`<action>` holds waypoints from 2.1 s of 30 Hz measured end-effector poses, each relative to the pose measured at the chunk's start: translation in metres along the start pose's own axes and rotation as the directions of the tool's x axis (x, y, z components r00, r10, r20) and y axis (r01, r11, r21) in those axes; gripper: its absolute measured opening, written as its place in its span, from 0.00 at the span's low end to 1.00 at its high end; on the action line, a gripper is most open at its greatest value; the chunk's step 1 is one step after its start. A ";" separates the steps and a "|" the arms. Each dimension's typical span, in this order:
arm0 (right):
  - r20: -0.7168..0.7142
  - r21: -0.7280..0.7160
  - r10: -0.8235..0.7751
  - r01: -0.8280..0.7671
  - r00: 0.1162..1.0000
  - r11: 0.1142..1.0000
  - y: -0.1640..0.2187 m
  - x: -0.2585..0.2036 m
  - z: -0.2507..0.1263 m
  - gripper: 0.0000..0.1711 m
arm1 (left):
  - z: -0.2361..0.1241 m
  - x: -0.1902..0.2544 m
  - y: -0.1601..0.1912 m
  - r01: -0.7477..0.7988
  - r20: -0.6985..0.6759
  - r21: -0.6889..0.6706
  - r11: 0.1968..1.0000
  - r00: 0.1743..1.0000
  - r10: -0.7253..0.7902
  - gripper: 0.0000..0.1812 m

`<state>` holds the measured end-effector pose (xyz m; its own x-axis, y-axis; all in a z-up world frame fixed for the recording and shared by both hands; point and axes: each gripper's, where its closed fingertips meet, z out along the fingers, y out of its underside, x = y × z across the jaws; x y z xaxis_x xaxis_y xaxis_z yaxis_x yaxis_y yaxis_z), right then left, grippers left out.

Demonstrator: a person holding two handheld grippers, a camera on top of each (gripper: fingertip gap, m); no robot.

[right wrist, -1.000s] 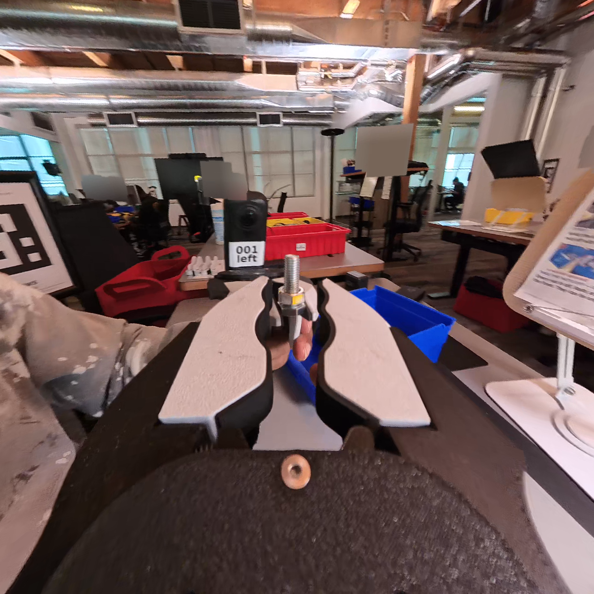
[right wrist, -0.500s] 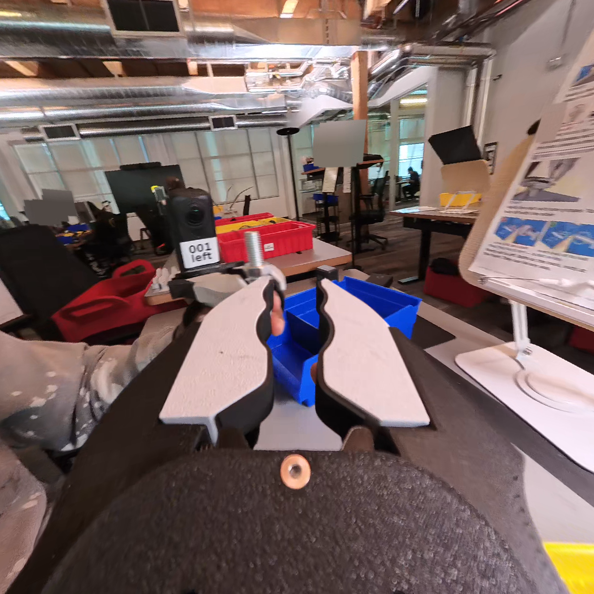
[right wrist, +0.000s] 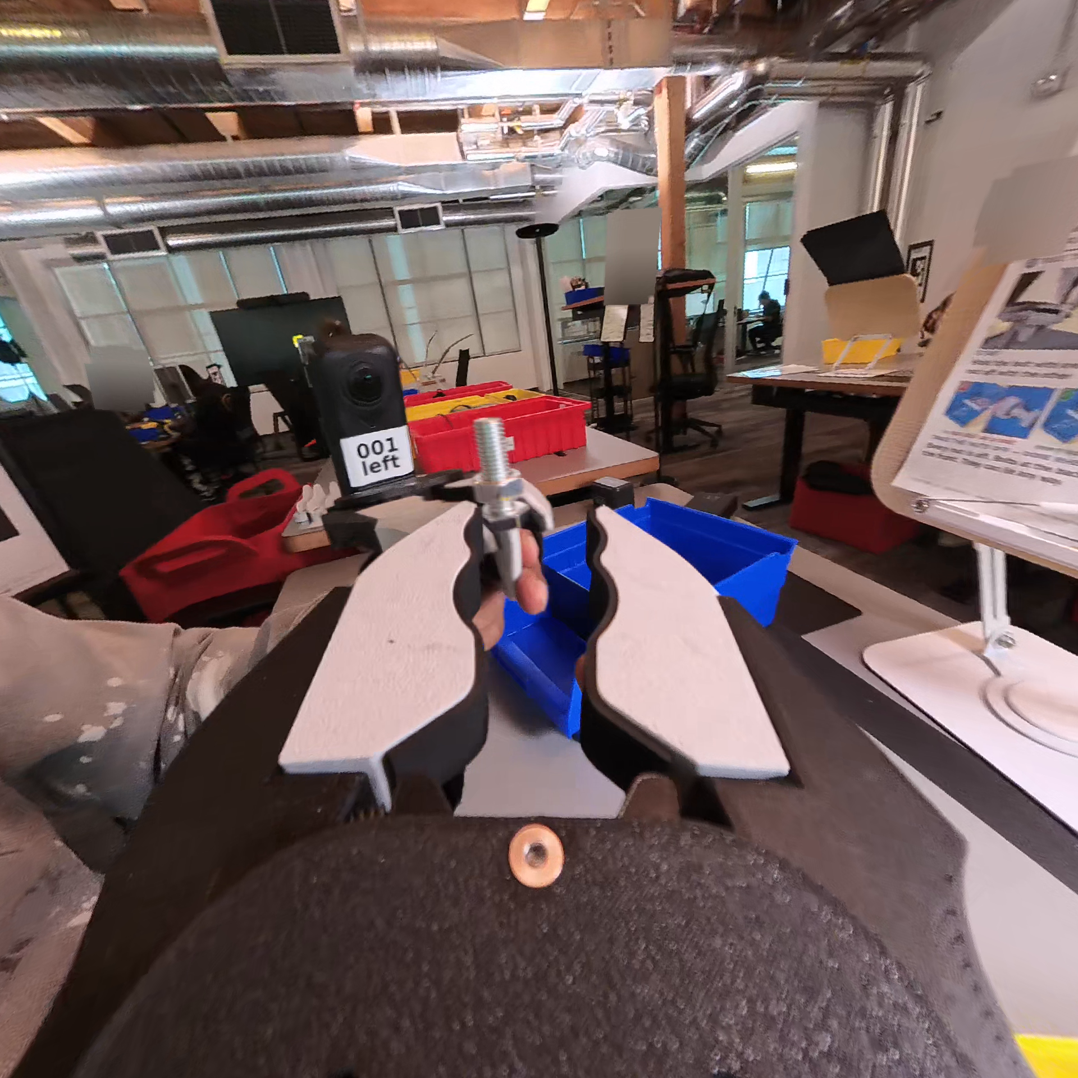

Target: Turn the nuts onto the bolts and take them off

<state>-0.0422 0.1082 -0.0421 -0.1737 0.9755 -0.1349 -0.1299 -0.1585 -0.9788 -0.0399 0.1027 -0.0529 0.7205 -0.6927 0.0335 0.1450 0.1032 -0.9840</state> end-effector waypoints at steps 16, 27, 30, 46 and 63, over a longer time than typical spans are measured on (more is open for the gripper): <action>-0.011 0.029 0.008 -0.008 1.000 1.000 -0.003 -0.004 0.004 0.21 | 0.002 0.002 0.002 0.005 -0.008 0.002 1.000 1.000 -0.005 0.10; -0.077 0.040 -0.030 0.033 0.997 0.999 -0.010 0.007 -0.005 0.18 | 0.000 0.005 -0.003 0.009 -0.022 0.019 1.000 1.000 -0.009 0.10; -0.029 0.009 -0.053 0.053 0.998 0.999 -0.005 -0.009 0.006 0.22 | 0.003 0.005 0.003 0.010 -0.021 -0.001 1.000 1.000 -0.010 0.10; -0.054 -0.010 -0.079 0.078 0.995 0.997 -0.007 -0.008 0.002 0.21 | 0.003 0.006 0.001 0.034 -0.035 0.011 0.999 0.999 -0.033 0.10; -0.110 0.037 -0.046 0.050 0.993 0.998 -0.014 0.005 -0.005 0.07 | 0.000 0.011 -0.007 0.063 -0.070 0.047 0.997 0.996 -0.060 0.10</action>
<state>-0.0364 0.1158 -0.0297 -0.0592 0.9926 -0.1063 -0.1747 -0.1151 -0.9779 -0.0329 0.0941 -0.0457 0.6612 -0.7459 0.0800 0.2217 0.0925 -0.9707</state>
